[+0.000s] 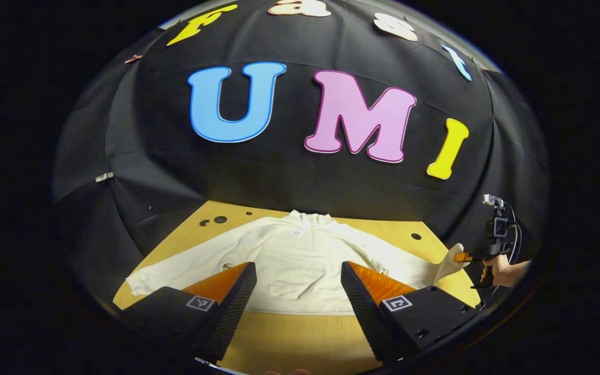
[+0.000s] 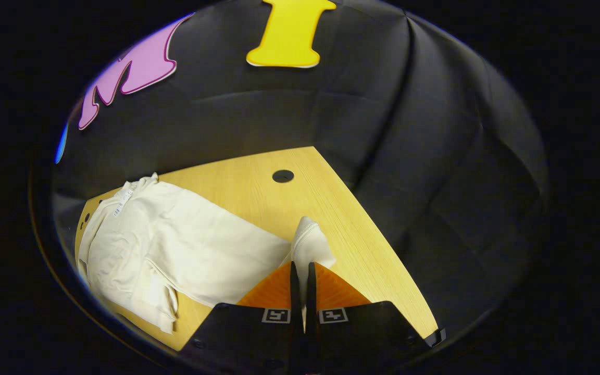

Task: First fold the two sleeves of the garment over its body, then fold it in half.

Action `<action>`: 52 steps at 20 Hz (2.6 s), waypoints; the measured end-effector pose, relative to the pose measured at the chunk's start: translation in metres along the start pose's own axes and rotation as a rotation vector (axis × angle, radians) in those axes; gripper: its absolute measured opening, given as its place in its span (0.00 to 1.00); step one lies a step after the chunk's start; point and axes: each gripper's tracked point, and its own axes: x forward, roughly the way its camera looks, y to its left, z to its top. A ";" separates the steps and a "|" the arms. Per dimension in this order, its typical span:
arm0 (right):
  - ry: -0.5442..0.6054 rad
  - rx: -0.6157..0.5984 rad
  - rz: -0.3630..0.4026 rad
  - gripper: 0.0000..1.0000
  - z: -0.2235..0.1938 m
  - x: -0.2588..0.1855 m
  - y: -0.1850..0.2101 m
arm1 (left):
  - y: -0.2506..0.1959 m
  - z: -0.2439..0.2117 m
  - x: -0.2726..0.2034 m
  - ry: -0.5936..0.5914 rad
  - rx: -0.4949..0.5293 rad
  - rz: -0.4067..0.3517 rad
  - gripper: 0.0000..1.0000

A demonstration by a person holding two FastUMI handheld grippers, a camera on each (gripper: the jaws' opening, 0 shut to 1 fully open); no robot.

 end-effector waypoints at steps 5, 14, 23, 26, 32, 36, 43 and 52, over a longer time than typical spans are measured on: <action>-0.055 -0.059 0.099 0.05 0.042 -0.002 0.076 | 0.032 -0.002 -0.006 -0.004 -0.034 0.041 1.00; -0.082 -0.146 0.258 0.05 0.067 -0.002 0.210 | 0.075 -0.017 -0.019 0.020 -0.093 0.107 1.00; -0.086 -0.209 0.455 0.05 0.091 -0.008 0.391 | 0.115 -0.025 -0.027 0.038 -0.152 0.174 1.00; -0.070 -0.259 0.501 0.05 0.078 -0.005 0.451 | 0.132 -0.026 -0.027 0.040 -0.168 0.197 1.00; -0.013 -0.316 0.596 0.05 0.033 -0.007 0.561 | 0.174 -0.036 -0.027 0.059 -0.181 0.248 1.00; 0.003 -0.402 0.651 0.05 -0.004 -0.011 0.622 | 0.203 -0.044 -0.032 0.091 -0.148 0.292 0.97; 0.050 -0.424 0.692 0.18 -0.051 -0.013 0.675 | 0.236 -0.048 -0.051 0.087 -0.259 0.403 0.97; -0.008 -0.439 0.701 0.99 -0.033 -0.042 0.626 | 0.334 -0.088 -0.019 0.095 -0.258 0.577 0.97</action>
